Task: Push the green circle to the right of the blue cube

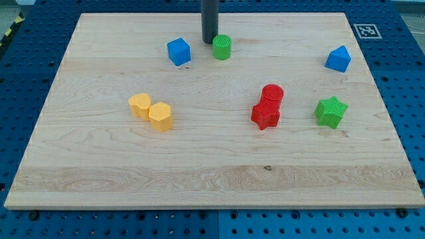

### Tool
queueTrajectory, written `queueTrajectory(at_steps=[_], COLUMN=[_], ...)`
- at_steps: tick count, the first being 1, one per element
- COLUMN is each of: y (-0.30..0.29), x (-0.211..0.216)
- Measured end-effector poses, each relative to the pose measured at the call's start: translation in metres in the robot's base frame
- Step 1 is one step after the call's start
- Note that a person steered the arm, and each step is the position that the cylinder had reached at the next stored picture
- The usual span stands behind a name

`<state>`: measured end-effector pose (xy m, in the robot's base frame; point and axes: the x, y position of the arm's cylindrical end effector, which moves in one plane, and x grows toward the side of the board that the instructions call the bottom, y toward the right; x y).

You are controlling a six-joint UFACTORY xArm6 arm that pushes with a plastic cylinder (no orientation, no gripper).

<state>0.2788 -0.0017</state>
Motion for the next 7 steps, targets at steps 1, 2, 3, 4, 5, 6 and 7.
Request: queueTrajectory(at_steps=[1,2,3,4,5,6,7], y=[0.012,0.012,0.006,-0.011,-0.019,-0.016,-0.002], x=[0.005,0.012,0.013,0.013,0.015,0.021,0.021])
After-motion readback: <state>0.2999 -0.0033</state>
